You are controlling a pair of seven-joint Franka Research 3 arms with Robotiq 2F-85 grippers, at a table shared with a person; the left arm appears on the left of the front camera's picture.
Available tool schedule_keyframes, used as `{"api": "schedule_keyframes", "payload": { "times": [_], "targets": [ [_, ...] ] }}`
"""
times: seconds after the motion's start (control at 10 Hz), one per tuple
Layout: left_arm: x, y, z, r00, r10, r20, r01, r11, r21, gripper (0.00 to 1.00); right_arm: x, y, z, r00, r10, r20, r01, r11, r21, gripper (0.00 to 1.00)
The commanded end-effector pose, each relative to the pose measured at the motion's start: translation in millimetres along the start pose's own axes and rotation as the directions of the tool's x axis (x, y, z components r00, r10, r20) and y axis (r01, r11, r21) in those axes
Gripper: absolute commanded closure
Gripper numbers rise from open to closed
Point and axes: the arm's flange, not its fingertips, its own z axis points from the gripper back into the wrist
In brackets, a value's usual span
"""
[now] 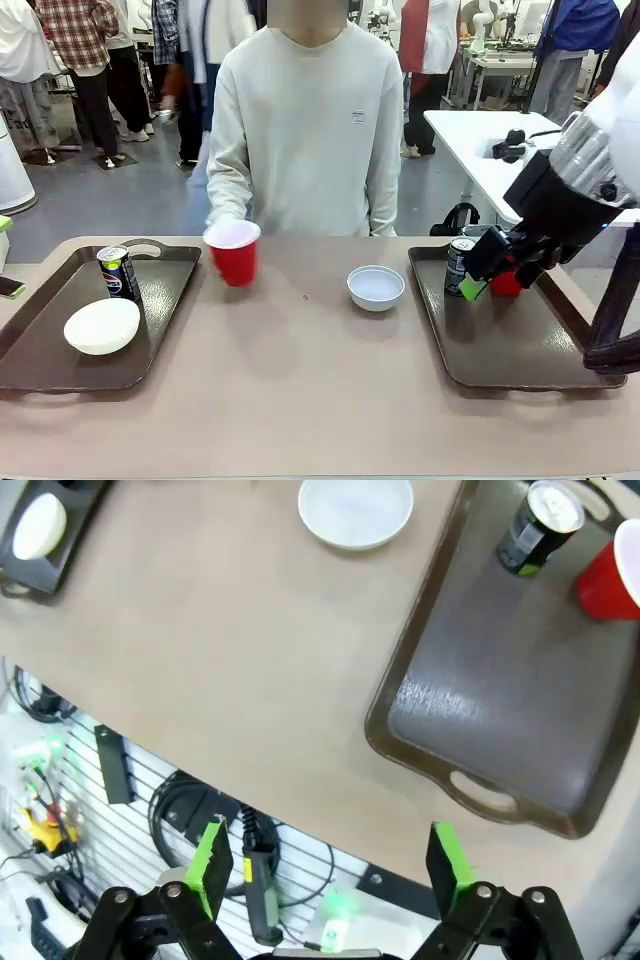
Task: Prepare tableware on both trays.
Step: Pick up a Picnic Bowl from the table and place it on a Handle tray.
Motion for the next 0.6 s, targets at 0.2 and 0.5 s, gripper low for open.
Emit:
{"api": "schedule_keyframes", "payload": {
  "times": [0.2, 0.5],
  "targets": [
    [0.2, 0.3, 0.7, 1.0, -0.026, 0.004, 0.026, 1.0, -0.016, 0.0, 3.6, -0.4, -24.4, 0.999, 0.03, -0.013, -0.03, 0.999, 0.012, 0.0],
    [0.2, 0.3, 0.7, 1.0, -0.026, 0.004, 0.026, 1.0, -0.016, 0.0, 61.2, 33.8, -40.7, 0.997, 0.072, 0.026, -0.07, 0.993, -0.094, 0.0]
  ]
}}
